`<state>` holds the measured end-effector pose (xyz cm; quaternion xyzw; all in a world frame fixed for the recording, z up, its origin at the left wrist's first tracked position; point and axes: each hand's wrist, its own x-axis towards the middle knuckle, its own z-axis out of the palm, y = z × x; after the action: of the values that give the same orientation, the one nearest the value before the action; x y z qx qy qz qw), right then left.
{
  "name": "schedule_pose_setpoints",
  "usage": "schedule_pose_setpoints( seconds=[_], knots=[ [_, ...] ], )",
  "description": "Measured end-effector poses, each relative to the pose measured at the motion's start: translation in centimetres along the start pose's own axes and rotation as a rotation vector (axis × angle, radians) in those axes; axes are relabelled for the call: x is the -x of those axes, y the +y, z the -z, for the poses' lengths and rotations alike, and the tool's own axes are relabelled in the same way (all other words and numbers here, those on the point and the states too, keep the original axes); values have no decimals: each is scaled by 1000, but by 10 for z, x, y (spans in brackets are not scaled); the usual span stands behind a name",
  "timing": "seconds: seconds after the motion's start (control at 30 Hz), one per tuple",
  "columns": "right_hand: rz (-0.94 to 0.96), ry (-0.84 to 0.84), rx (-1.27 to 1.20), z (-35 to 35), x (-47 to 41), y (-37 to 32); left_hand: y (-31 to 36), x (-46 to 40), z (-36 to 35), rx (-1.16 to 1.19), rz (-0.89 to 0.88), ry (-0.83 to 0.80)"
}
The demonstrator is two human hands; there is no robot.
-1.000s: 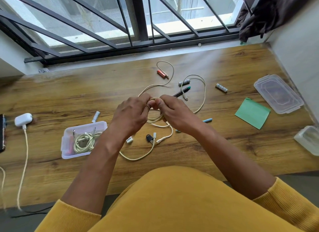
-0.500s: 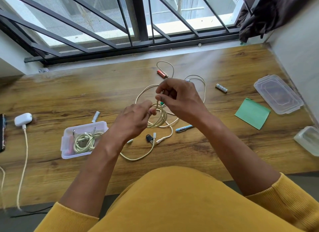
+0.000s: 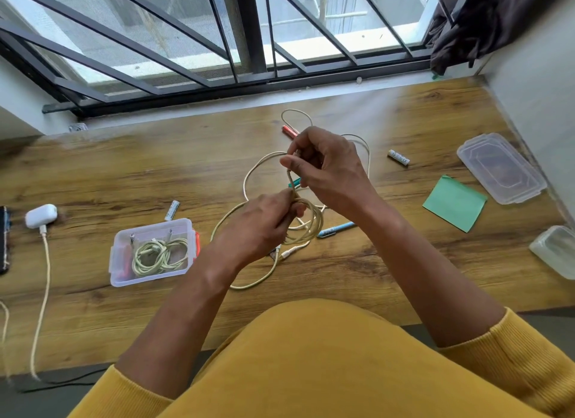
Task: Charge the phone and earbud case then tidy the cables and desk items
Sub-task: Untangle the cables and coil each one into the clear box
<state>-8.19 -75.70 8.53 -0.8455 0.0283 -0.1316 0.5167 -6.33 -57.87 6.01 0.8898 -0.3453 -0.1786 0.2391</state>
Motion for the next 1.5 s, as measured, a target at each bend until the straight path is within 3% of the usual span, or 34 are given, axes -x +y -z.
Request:
schedule_pose_setpoints(
  seconds=[0.13, 0.3, 0.57, 0.73, 0.8, 0.87, 0.97, 1.07, 1.27, 1.4, 1.5],
  knots=[
    [-3, 58, -46, 4, -2, 5, 1, -2, 6, 17, -6, 53],
    [-177, 65, -213, 11, 0, 24, 1, -3, 17, 27, -94, 226],
    [-284, -120, -507, 2, 14, 25, 5, -6, 28, -10, -81, 467],
    [-331, -243, -705, 3, 16, 19, 7, -8, 33, -20, -86, 488],
    [-348, -199, -637, 3, 15, 18, 6, -8, 33, -38, -58, 481],
    [-357, -38, -514, 2, 15, 18, 4, -8, 32, -43, -4, 485],
    [-243, 145, -439, 1, 14, 15, 2, -8, 30, -52, 96, 460],
    [-65, 33, -357, -1, 14, 8, 3, -9, 26, -76, 174, 424],
    [-7, -27, 47, -12, 13, 12, 7, -10, 23, -73, 179, 355],
    [-22, -9, 110, -12, 13, 14, 9, -10, 23, -3, 122, 336],
    [-44, -76, 19, -8, 12, 12, 8, -10, 23, 27, 95, 337]
  ],
)
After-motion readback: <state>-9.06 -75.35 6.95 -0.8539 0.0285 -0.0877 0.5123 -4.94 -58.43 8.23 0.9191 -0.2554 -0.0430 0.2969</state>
